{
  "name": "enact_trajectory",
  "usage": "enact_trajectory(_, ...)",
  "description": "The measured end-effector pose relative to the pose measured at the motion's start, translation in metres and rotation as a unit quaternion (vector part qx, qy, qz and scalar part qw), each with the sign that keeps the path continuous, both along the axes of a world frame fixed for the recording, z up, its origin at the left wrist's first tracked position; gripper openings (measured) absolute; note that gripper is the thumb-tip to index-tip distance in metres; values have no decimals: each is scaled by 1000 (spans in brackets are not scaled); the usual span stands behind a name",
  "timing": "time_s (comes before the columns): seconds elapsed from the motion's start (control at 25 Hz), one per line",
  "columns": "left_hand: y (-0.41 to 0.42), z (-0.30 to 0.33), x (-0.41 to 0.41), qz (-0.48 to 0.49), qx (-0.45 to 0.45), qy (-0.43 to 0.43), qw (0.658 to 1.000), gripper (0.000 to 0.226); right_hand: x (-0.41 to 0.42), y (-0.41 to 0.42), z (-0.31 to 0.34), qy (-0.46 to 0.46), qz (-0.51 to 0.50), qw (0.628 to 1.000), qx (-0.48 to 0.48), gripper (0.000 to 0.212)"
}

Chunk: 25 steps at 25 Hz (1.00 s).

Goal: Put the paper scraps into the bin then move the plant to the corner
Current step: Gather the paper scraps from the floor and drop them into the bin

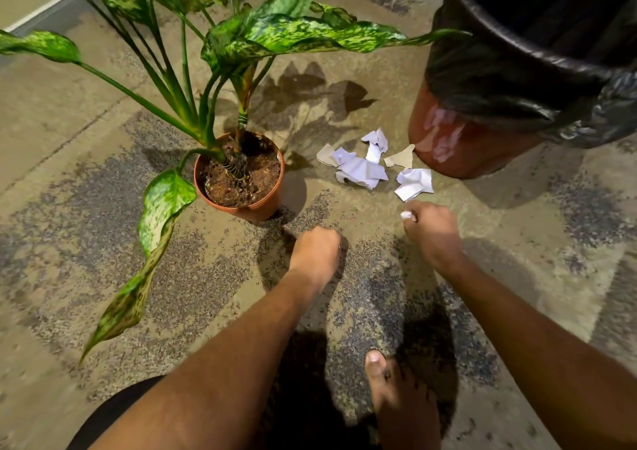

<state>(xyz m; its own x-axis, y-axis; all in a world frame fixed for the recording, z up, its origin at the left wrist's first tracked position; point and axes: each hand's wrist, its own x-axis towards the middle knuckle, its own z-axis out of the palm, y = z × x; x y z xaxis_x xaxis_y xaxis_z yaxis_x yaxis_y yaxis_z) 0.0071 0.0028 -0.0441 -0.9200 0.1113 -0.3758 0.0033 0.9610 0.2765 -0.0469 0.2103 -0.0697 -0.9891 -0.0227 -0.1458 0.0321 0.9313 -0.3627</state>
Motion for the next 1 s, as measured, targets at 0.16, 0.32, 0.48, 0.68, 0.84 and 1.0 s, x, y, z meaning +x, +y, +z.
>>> enact_trajectory(0.16, 6, -2, 1, 1, -16, 11, 1000, 13, 6, -1, 19, -12, 2, 999, -38, 8)
enact_trajectory(0.32, 12, -1, -8, 39, -15, -1, 999, 15, 0, -8, 94, 105, 33, 982, -153, 13)
enact_trajectory(0.48, 18, 14, -17, 61, 18, 53, 997, 18, -27, 3, 205, 331, 77, 910, -236, 16)
enact_trajectory(0.68, 47, 85, -36, 44, 162, 249, 954, 26, 15, 35, 167, 161, -17, 974, -160, 29)
enact_trajectory(0.84, 83, 155, -49, -8, 265, 453, 851, 14, 233, -8, -2, -232, -14, 967, -108, 21)
enact_trajectory(1.0, 116, 206, -78, -50, 243, 457, 854, 19, 227, -17, 5, -160, 59, 985, 2, 25)
